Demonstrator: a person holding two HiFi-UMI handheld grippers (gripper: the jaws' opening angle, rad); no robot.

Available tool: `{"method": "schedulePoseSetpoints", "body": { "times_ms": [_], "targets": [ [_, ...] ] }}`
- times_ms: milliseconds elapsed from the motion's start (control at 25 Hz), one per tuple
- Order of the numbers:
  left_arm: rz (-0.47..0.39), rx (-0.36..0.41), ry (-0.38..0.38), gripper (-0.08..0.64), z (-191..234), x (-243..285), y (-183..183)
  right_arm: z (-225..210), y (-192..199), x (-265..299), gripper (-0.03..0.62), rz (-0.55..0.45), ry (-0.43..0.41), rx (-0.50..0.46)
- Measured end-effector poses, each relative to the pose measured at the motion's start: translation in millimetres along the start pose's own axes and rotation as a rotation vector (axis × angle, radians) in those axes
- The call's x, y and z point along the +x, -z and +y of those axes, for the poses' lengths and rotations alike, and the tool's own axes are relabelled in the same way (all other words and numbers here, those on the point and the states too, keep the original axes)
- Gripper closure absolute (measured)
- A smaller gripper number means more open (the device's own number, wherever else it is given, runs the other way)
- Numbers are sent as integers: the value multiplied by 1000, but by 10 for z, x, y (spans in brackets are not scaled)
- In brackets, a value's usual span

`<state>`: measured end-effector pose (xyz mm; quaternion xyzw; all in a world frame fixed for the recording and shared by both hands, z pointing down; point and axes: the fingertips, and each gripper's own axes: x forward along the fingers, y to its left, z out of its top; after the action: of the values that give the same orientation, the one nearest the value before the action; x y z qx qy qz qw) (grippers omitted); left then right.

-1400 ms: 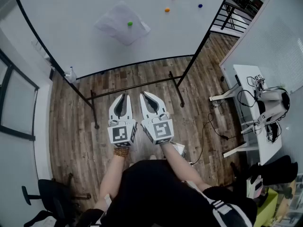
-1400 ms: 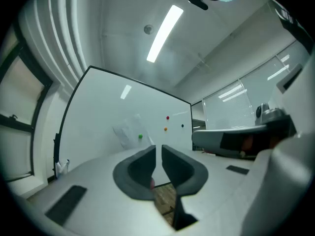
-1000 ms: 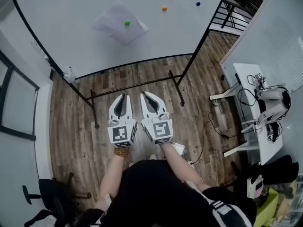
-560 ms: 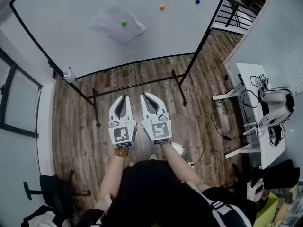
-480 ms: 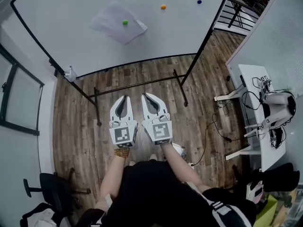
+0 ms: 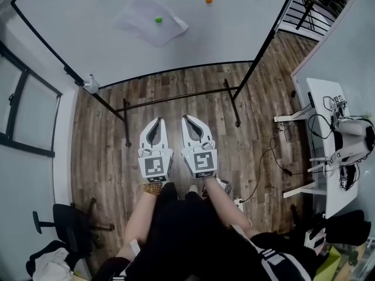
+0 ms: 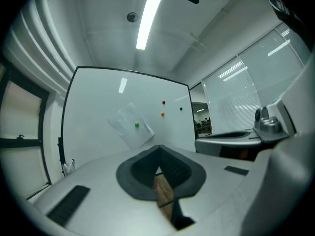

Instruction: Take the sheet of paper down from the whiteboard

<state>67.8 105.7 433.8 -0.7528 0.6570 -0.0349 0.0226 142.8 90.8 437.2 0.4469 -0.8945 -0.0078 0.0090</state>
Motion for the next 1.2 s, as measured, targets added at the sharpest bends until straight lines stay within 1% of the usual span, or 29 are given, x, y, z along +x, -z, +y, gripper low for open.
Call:
{"method": "schedulePoseSetpoints", "body": {
  "times_ms": [120,240,400,440,520,640,880,1040,1200],
  "targets": [
    [-2,-7,17,549,45,113,37,-19,28,108,594,20,8,-20],
    [-20,-30,34,549,147,256,16,24,-42,266,594,19,6,-60],
    [-44,-59,43,549,338,416,-7,133,-161,495,594,10,-11,-162],
    [-46,-62,46,549,391,455,0,154,-165,565,594,15,-10,-174],
    [-47,-67,55,549,501,513,26,224,-164,696,594,14,-8,-164],
    [-47,-83,66,549,704,582,74,331,-146,878,594,36,8,-149],
    [-43,-106,86,549,1077,701,175,486,-140,1219,594,46,18,-164],
    [-39,-115,97,549,1241,764,251,552,-79,1380,594,60,30,-164],
    [-25,-120,99,549,1307,819,311,562,0,1456,594,76,27,-151]
  ]
}}
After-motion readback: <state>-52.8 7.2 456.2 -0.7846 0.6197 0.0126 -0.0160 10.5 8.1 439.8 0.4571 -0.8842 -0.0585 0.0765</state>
